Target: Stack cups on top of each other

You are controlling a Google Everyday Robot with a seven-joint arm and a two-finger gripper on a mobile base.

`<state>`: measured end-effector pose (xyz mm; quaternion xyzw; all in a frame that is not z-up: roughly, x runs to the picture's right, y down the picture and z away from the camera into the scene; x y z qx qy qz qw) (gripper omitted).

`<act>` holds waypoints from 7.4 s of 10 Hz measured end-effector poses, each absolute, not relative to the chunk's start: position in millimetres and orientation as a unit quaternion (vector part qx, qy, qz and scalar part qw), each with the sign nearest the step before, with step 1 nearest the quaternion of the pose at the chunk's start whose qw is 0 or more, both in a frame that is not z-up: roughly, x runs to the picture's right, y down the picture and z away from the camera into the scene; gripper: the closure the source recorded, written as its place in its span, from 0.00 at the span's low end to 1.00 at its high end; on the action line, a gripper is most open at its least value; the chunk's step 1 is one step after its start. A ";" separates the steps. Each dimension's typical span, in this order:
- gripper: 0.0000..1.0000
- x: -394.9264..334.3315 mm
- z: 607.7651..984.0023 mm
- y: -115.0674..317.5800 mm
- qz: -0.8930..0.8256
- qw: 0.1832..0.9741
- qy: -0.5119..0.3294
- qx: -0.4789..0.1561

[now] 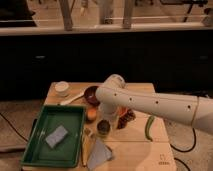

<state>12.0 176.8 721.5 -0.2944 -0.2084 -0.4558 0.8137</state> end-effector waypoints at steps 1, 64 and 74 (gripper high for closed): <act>0.21 12.4 720.1 175.3 -0.456 0.814 -0.208 -0.294; 0.20 8.1 715.1 164.9 -0.464 0.809 -0.218 -0.289; 0.20 8.0 715.0 164.8 -0.464 0.809 -0.218 -0.289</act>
